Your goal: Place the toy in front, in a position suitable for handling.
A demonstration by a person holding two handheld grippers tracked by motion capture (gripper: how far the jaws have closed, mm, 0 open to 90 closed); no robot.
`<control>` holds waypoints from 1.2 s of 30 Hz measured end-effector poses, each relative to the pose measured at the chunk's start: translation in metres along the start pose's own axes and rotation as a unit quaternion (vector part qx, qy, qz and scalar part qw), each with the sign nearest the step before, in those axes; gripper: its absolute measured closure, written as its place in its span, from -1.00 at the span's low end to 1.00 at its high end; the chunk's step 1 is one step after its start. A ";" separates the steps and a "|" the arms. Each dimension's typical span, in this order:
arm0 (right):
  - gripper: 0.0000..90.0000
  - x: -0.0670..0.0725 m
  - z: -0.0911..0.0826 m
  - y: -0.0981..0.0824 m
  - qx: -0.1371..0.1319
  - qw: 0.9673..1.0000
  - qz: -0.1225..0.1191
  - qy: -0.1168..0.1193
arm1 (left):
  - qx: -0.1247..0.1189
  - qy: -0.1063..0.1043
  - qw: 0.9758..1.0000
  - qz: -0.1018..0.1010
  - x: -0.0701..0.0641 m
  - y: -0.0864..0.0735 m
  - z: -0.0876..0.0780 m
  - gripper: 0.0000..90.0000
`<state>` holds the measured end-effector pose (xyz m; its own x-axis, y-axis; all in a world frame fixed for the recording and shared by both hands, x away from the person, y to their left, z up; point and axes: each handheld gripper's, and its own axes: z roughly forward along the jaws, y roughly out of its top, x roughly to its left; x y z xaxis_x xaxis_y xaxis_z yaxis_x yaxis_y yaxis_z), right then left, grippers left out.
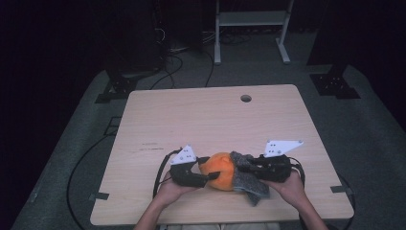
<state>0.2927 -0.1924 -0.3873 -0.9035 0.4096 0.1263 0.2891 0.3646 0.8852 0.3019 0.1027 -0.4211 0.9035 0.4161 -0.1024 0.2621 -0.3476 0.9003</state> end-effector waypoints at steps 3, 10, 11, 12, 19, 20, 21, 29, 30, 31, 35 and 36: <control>0.74 0.004 0.005 0.003 0.001 1.000 -0.010 0.006 | 0.005 -0.005 1.000 0.012 -0.005 0.003 -0.002 -0.17; 0.73 -0.015 0.003 -0.014 0.016 0.999 0.028 -0.004 | 0.019 -0.018 0.999 -0.036 0.011 -0.005 0.002 -0.70; 0.74 -0.016 0.003 -0.014 0.015 0.999 0.030 -0.008 | 0.025 -0.027 0.998 -0.048 0.013 -0.008 0.005 -0.76; 0.73 -0.017 0.002 -0.015 0.017 0.999 0.030 -0.011 | 0.028 -0.037 0.997 -0.055 0.014 -0.010 0.009 -0.76; 0.73 -0.003 -0.003 -0.003 -0.011 1.000 0.009 -0.001 | 0.002 -0.035 0.999 -0.033 0.009 -0.008 0.004 -0.20; 0.73 0.000 -0.004 0.000 -0.020 1.000 0.002 0.009 | 0.000 -0.033 0.999 -0.029 0.008 -0.007 0.002 -0.17; 0.73 0.003 -0.003 0.002 -0.024 1.000 -0.003 0.018 | 0.000 -0.030 0.999 -0.024 0.006 -0.005 0.000 -0.15; 0.74 -0.010 0.006 -0.013 0.028 0.999 0.012 -0.033 | 0.006 -0.018 0.999 -0.034 0.011 -0.003 -0.011 -0.10; 0.74 -0.007 0.005 -0.010 0.021 0.999 0.005 -0.027 | 0.005 -0.018 0.999 -0.036 0.010 -0.002 -0.011 -0.10; 0.73 -0.003 0.005 -0.007 0.014 1.000 0.000 -0.021 | 0.004 -0.019 0.999 -0.035 0.010 -0.001 -0.011 -0.10; 0.74 0.002 0.011 -0.002 0.018 0.999 -0.020 -0.025 | 0.009 -0.012 0.999 -0.038 0.009 -0.001 -0.007 -0.24; 0.74 -0.001 0.012 -0.004 0.021 0.999 -0.013 -0.029 | 0.006 -0.003 0.999 -0.036 0.007 -0.002 -0.005 -0.33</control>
<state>0.2962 -0.1846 -0.3965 -0.8914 0.4469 0.0760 0.2798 0.4105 0.8679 0.3063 0.1108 -0.4219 0.8844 0.4350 -0.1690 0.3300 -0.3268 0.8856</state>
